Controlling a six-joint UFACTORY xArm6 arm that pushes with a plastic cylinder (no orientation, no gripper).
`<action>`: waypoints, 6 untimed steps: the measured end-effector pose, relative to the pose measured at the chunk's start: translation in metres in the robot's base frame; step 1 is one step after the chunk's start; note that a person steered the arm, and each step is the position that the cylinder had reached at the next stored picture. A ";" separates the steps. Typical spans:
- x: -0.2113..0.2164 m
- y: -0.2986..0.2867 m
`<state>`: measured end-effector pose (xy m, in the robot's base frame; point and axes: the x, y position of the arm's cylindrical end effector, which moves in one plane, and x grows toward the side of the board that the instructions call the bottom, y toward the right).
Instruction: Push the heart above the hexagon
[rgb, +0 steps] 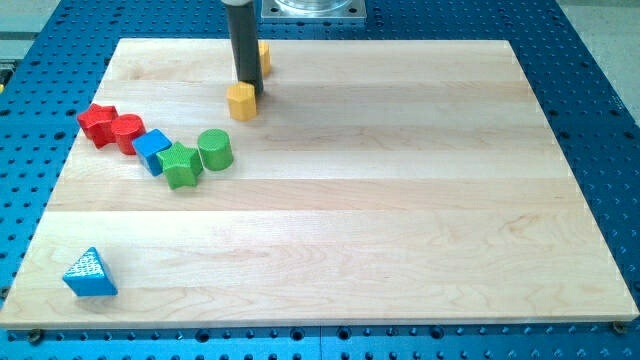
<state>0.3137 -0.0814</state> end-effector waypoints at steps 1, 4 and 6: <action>-0.001 0.000; -0.087 -0.041; -0.057 0.018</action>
